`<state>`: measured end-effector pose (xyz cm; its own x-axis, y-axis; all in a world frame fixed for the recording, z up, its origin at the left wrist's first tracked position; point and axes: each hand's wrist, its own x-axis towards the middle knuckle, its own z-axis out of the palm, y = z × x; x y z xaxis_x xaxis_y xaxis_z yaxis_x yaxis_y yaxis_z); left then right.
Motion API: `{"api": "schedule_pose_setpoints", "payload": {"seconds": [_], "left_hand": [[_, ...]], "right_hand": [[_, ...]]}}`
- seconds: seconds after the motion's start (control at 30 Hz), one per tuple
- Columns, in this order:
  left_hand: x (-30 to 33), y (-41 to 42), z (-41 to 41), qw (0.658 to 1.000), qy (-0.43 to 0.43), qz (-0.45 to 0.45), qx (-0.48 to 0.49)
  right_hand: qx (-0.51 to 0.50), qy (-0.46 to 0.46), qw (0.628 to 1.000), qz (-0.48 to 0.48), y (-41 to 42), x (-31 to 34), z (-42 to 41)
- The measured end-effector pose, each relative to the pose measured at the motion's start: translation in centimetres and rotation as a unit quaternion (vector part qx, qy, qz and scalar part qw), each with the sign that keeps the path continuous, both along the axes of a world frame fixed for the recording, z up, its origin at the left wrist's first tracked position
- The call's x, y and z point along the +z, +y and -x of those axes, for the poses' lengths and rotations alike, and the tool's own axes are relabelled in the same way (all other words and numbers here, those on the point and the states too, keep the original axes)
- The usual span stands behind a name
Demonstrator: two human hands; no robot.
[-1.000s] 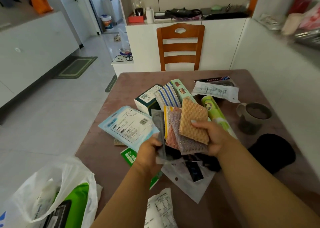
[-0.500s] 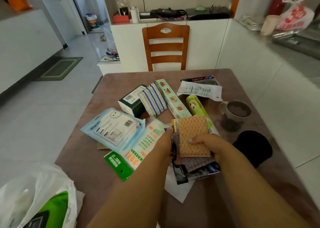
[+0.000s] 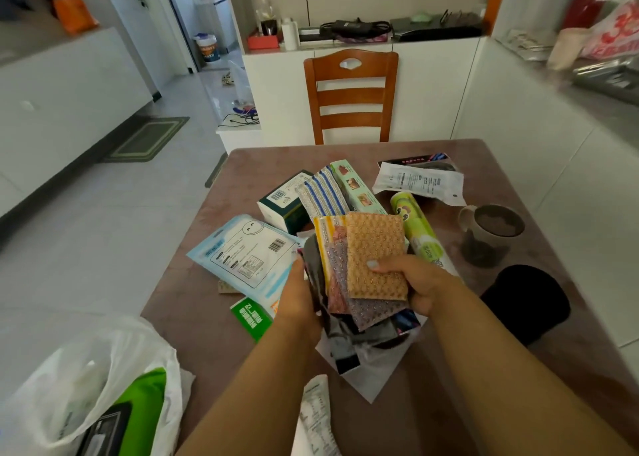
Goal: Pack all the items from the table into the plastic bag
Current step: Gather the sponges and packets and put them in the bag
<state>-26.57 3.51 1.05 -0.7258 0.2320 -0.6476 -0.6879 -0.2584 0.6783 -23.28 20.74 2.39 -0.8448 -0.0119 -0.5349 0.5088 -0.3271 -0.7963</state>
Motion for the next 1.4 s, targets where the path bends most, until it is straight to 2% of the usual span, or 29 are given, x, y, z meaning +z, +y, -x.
{"api": "schedule_pose_setpoints", "payload": {"seconds": [0.1, 0.23, 0.37, 0.53, 0.63, 0.73, 0.8, 0.93, 1.0, 1.07, 1.13, 1.17, 1.2, 1.3, 1.4], "left_hand": [[-1.2, -2.3, 0.4, 0.971, -0.021, 0.182, 0.150], [-1.6, -3.7, 1.2, 0.964, -0.063, 0.170, 0.197], [-1.2, -5.2, 3.5, 0.946, -0.025, 0.200, 0.255], [-1.4, -7.2, 5.9, 0.959, -0.007, 0.199, 0.201], [-0.8, -7.2, 4.6, 0.962, 0.009, 0.193, 0.191], [-1.3, -6.7, 1.0, 0.981, 0.014, 0.162, 0.102], [-2.1, -6.6, -0.7, 0.990, -0.002, 0.128, 0.061], [-2.6, -6.6, -0.7, 0.985, -0.018, 0.096, 0.139], [-2.8, -6.8, 0.1, 0.982, 0.004, 0.132, 0.133], [-2.8, -7.0, 0.2, 0.968, 0.034, 0.231, 0.087], [-2.0, -7.0, -0.3, 0.931, 0.059, 0.350, 0.081], [-1.2, -6.9, -0.7, 0.916, 0.081, 0.381, 0.097], [-0.4, -6.9, -1.1, 0.914, 0.108, 0.376, 0.109], [2.2, -6.2, -2.4, 0.938, 0.153, 0.297, 0.090], [5.1, -6.6, -4.2, 0.932, 0.205, 0.285, 0.086]], "right_hand": [[0.065, -0.035, 0.994, -0.077, -0.5, -0.1, 2.2], [0.126, -0.071, 0.979, -0.146, -1.4, -0.7, 4.6], [0.130, -0.069, 0.980, -0.135, -1.6, -1.1, 5.3], [0.073, -0.040, 0.995, -0.062, -0.3, -0.8, 4.0], [-0.004, 0.030, 0.999, 0.031, 2.2, 0.4, 3.4], [-0.004, 0.101, 0.992, 0.081, 3.7, 2.2, 3.2], [0.006, 0.099, 0.992, 0.083, 3.6, 2.5, 3.5], [0.011, 0.039, 0.997, 0.072, 0.9, 1.7, 3.8], [0.017, 0.008, 0.998, 0.065, -0.5, 0.9, 3.7], [0.031, -0.010, 0.998, 0.061, -1.5, 0.5, 3.5], [0.040, -0.010, 0.997, 0.059, -2.1, 0.7, 3.2], [0.044, -0.005, 0.997, 0.061, -2.4, 0.9, 3.2], [0.048, 0.002, 0.997, 0.064, -2.5, 1.2, 3.2], [0.064, 0.035, 0.994, 0.080, -3.3, 2.3, 2.7], [0.075, 0.069, 0.991, 0.088, -5.1, 3.9, 1.4]]}}
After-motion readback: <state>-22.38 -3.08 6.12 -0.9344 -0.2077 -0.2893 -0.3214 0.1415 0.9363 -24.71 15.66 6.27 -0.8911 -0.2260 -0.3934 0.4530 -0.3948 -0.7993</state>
